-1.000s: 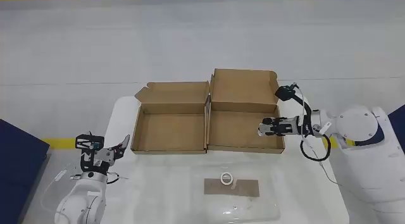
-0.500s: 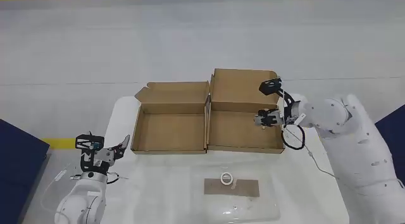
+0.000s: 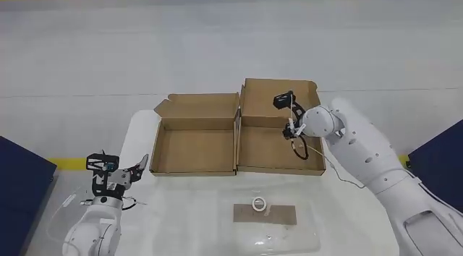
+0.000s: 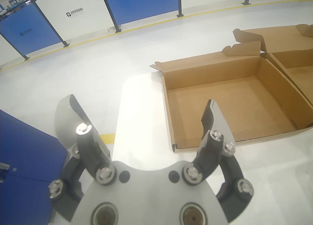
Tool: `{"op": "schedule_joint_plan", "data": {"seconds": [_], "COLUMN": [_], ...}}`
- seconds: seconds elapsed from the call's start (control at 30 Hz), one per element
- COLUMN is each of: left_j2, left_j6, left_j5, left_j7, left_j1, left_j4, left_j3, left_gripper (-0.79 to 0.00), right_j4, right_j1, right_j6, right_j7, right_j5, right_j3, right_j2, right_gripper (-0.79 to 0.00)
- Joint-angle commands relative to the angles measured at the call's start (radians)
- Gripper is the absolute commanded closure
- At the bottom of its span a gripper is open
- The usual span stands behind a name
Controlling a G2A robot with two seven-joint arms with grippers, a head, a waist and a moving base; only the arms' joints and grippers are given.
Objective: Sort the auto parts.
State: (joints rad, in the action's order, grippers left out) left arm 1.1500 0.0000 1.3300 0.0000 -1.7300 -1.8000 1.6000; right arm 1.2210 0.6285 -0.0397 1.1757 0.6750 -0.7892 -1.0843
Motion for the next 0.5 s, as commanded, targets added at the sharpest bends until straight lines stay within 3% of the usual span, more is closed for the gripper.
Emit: {"op": "schedule_joint_plan", "data": {"seconds": [0.0,0.3,0.47], "left_j2": [0.0,0.0,0.0], "left_j6": [0.0,0.0,0.0], "left_j5": [0.0,0.0,0.0], "left_j7": [0.0,0.0,0.0], "left_j1": [0.0,0.0,0.0], "left_j4": [0.0,0.0,0.0], "left_j3": [0.0,0.0,0.0], "left_gripper": [-0.785,-0.785,-0.785], "right_j4": [-0.01,-0.016,-0.078], "right_j1": [-0.004,0.015,0.019], "right_j6": [0.005,0.002,-0.061], "right_j7": [-0.009,-0.036,-0.06], "right_j5": [-0.003,0.0,0.031], "right_j3": [0.002,0.007,0.037], "right_j2": [-0.003,-0.005,-0.023], "right_gripper": [0.0,0.0,0.0]}}
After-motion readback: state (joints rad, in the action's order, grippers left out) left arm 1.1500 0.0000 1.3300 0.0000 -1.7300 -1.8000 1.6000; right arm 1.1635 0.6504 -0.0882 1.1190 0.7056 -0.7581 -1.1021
